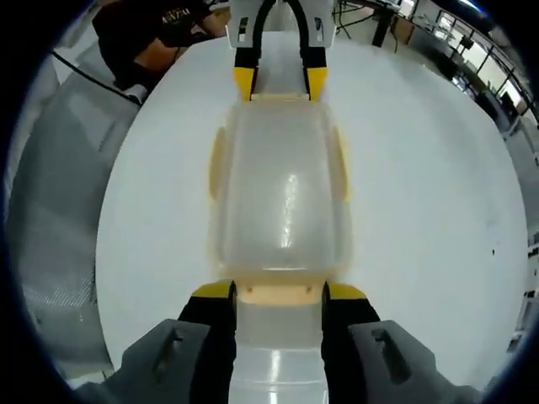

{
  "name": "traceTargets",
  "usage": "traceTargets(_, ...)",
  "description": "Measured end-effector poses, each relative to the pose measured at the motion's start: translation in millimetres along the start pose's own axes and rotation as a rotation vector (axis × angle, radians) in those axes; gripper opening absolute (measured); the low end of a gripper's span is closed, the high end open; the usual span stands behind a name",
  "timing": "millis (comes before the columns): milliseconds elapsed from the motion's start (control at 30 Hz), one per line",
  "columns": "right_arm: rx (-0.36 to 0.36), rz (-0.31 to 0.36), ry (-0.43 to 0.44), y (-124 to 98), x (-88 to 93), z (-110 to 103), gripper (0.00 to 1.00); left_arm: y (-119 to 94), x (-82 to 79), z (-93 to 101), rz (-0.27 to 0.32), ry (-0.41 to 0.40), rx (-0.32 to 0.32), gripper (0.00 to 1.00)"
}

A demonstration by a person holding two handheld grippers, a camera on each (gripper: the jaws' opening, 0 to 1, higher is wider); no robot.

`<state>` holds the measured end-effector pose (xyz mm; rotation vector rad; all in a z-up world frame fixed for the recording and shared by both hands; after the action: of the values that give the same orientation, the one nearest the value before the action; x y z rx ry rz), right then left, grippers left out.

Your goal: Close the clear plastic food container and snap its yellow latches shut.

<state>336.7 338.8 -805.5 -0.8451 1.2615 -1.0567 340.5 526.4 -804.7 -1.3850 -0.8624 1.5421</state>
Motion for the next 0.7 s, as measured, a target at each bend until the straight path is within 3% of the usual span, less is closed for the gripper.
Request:
traceTargets(467, 0.025, 0.113, -0.038, -47.3, -10.9, 11.9, 0.35, -44.6, -21.7, 8.7, 0.001, -0.029, -0.062, 0.32)
traceTargets(700, 0.039, 0.135, -0.054, -75.5, 0.2, 14.7, 0.35, -59.0, -48.1, 15.7, 0.02, -0.021, -0.091, 0.33)
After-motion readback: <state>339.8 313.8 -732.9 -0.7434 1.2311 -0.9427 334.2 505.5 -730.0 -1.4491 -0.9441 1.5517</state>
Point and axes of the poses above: the point that each gripper's makers call its tool centre point, and the gripper's own axes: y roughly forward along the fingers, z roughly to its right, x roughly out of its underside, the point moved 4 cm from there along -y, roughly backward along the fingers, and after that the axes turned 10 degrees about x, right-handed, at the moved point
